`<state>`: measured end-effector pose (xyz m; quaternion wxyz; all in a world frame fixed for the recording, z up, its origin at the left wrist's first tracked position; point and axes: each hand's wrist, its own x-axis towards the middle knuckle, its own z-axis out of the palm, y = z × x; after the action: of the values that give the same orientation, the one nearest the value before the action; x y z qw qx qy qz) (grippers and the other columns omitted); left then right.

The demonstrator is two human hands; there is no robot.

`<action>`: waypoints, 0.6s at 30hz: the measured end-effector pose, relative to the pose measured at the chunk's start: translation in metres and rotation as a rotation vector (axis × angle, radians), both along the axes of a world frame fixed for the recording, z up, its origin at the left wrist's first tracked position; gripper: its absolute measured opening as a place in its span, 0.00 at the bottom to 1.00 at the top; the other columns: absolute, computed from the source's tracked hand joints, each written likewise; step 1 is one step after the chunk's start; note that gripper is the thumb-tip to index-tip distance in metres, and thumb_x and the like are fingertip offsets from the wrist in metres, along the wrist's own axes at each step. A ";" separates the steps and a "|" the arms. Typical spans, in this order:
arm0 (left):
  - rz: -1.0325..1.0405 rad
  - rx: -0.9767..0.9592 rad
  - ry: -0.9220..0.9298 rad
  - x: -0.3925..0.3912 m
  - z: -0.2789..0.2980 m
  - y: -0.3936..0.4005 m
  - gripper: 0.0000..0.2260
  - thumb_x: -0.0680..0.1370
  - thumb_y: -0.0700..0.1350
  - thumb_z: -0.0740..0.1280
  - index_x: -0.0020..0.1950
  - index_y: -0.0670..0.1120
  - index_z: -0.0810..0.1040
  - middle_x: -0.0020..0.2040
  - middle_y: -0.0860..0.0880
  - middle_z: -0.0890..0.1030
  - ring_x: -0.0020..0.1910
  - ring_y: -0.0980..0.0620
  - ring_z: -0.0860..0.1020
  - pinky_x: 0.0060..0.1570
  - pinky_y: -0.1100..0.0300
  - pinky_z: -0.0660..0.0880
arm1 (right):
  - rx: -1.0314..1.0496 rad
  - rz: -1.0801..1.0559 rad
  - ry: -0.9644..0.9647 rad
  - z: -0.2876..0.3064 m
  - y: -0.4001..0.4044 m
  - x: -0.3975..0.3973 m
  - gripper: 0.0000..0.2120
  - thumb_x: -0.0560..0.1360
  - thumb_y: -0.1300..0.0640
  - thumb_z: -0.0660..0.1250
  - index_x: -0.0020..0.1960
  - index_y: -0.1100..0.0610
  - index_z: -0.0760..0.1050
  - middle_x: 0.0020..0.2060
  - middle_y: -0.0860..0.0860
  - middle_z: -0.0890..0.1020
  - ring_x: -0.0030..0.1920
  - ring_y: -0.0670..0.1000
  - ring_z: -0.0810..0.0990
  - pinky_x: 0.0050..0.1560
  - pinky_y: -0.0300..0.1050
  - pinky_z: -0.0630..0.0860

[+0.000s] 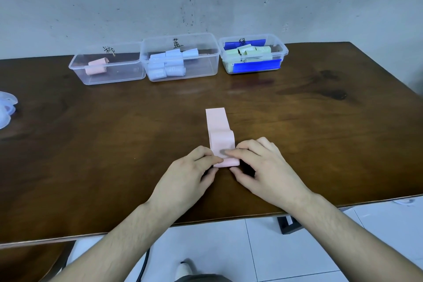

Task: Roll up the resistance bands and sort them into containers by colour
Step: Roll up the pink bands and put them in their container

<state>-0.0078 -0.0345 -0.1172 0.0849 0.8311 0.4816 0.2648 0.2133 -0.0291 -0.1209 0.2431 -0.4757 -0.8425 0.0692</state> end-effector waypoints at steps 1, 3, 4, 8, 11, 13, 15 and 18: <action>0.003 0.002 0.000 0.000 0.000 0.001 0.08 0.77 0.43 0.72 0.56 0.50 0.83 0.52 0.56 0.78 0.39 0.62 0.67 0.39 0.73 0.67 | -0.003 0.009 0.006 0.001 0.000 0.000 0.15 0.79 0.50 0.69 0.65 0.44 0.78 0.55 0.37 0.76 0.54 0.45 0.71 0.55 0.47 0.72; 0.003 -0.001 -0.008 0.000 0.000 0.001 0.08 0.77 0.43 0.72 0.56 0.50 0.83 0.52 0.57 0.78 0.39 0.62 0.67 0.39 0.73 0.66 | -0.007 0.027 0.009 0.003 0.001 0.000 0.12 0.79 0.51 0.68 0.61 0.44 0.79 0.54 0.36 0.76 0.53 0.45 0.71 0.54 0.47 0.72; 0.001 -0.003 -0.013 0.000 0.001 0.001 0.08 0.77 0.43 0.71 0.56 0.50 0.83 0.52 0.57 0.78 0.39 0.62 0.67 0.39 0.74 0.66 | -0.011 0.029 0.009 0.002 0.002 0.000 0.11 0.79 0.51 0.68 0.60 0.43 0.79 0.54 0.36 0.76 0.52 0.44 0.71 0.54 0.47 0.72; -0.009 0.016 -0.012 0.000 0.001 0.002 0.08 0.77 0.43 0.72 0.56 0.50 0.83 0.53 0.56 0.78 0.37 0.61 0.67 0.38 0.74 0.67 | -0.028 0.020 -0.003 0.001 0.007 0.000 0.11 0.79 0.51 0.68 0.61 0.44 0.79 0.53 0.37 0.77 0.52 0.44 0.70 0.55 0.46 0.72; -0.015 0.040 0.007 0.000 0.001 0.005 0.09 0.76 0.43 0.73 0.56 0.49 0.83 0.53 0.55 0.78 0.36 0.61 0.66 0.39 0.73 0.67 | -0.017 0.009 -0.024 0.000 0.013 -0.002 0.12 0.79 0.50 0.68 0.62 0.46 0.80 0.54 0.38 0.78 0.53 0.45 0.71 0.55 0.47 0.73; -0.013 0.030 0.026 0.000 0.002 0.008 0.10 0.76 0.42 0.73 0.57 0.49 0.83 0.53 0.55 0.79 0.34 0.60 0.70 0.39 0.72 0.68 | -0.004 -0.006 -0.027 0.000 0.014 -0.002 0.15 0.79 0.50 0.68 0.65 0.46 0.79 0.55 0.39 0.78 0.53 0.45 0.71 0.55 0.48 0.73; -0.011 0.023 0.040 0.001 0.003 0.012 0.10 0.76 0.42 0.73 0.57 0.48 0.83 0.53 0.54 0.79 0.35 0.58 0.77 0.39 0.69 0.70 | 0.006 -0.014 -0.005 0.002 0.014 -0.001 0.16 0.79 0.50 0.69 0.66 0.46 0.78 0.56 0.39 0.77 0.54 0.45 0.71 0.56 0.47 0.73; -0.009 0.014 0.047 0.001 0.004 0.015 0.10 0.77 0.42 0.71 0.58 0.48 0.82 0.54 0.54 0.79 0.37 0.55 0.80 0.39 0.66 0.72 | -0.002 0.010 0.014 0.003 0.014 -0.001 0.13 0.79 0.51 0.69 0.63 0.44 0.79 0.56 0.37 0.77 0.53 0.43 0.70 0.56 0.44 0.72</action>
<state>-0.0071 -0.0196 -0.1133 0.0688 0.8398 0.4780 0.2482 0.2122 -0.0156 -0.1175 0.2482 -0.4714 -0.8430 0.0743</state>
